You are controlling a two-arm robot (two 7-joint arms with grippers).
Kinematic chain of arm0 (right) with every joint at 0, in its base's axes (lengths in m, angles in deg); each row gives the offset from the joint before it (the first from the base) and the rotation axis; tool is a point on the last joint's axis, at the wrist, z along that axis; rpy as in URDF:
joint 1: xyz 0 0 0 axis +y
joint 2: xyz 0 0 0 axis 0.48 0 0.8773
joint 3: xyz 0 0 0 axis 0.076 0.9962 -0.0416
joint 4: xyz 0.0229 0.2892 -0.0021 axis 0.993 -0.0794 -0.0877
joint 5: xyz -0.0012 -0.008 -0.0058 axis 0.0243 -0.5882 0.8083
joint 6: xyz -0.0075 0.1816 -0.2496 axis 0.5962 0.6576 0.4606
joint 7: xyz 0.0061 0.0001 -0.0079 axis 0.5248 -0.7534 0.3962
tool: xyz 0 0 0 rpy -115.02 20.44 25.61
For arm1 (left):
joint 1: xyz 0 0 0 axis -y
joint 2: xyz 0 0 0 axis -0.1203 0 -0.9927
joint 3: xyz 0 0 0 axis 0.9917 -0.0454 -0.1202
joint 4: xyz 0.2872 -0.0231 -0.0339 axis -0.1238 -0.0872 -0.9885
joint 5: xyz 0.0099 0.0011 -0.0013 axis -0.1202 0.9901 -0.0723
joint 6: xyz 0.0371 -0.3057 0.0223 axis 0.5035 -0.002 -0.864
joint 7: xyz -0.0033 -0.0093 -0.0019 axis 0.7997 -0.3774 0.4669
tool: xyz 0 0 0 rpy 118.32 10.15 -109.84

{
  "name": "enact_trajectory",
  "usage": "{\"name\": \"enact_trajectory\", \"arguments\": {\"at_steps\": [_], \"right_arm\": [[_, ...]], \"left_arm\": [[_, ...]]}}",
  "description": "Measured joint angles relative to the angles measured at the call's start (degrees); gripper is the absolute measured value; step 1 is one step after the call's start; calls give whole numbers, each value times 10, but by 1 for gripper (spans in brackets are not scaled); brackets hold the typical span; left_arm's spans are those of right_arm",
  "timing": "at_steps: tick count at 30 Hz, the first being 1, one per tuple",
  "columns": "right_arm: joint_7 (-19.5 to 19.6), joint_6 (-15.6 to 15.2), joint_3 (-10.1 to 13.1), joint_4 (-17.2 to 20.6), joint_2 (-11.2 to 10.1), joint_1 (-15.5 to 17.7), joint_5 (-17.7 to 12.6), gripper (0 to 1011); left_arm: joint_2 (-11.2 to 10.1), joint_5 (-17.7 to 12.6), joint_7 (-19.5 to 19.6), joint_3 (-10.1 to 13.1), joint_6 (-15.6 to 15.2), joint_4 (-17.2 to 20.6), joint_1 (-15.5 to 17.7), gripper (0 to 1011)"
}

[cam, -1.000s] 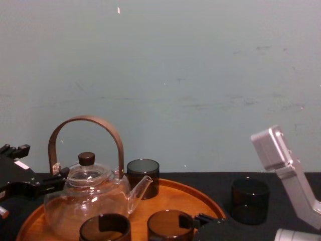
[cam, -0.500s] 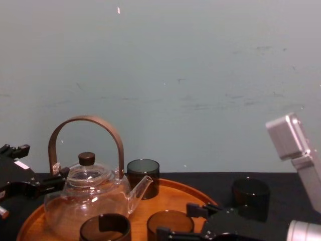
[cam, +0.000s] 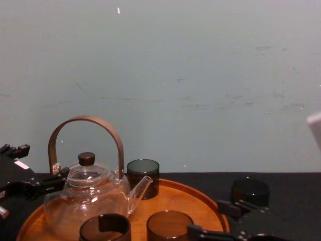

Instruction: Pick up the glass from the table and place it on the tray.

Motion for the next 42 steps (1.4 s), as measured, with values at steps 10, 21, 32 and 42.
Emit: {"name": "enact_trajectory", "arguments": {"at_steps": [10,21,32,42], "right_arm": [[15,1,39,19,-28,37,-17,1002],[43,1,78,-7,-31,36,-21,1002],[47,-2,98,-62,-15,1,-19,1002],[34,0,98,-128,1,-43,-9,1002]], "left_arm": [[0,0,0,0,0,0,0,1002],[0,0,0,0,0,0,0,1001],[0,0,0,0,0,0,0,1001],[0,0,0,0,0,0,0,1001]]}}
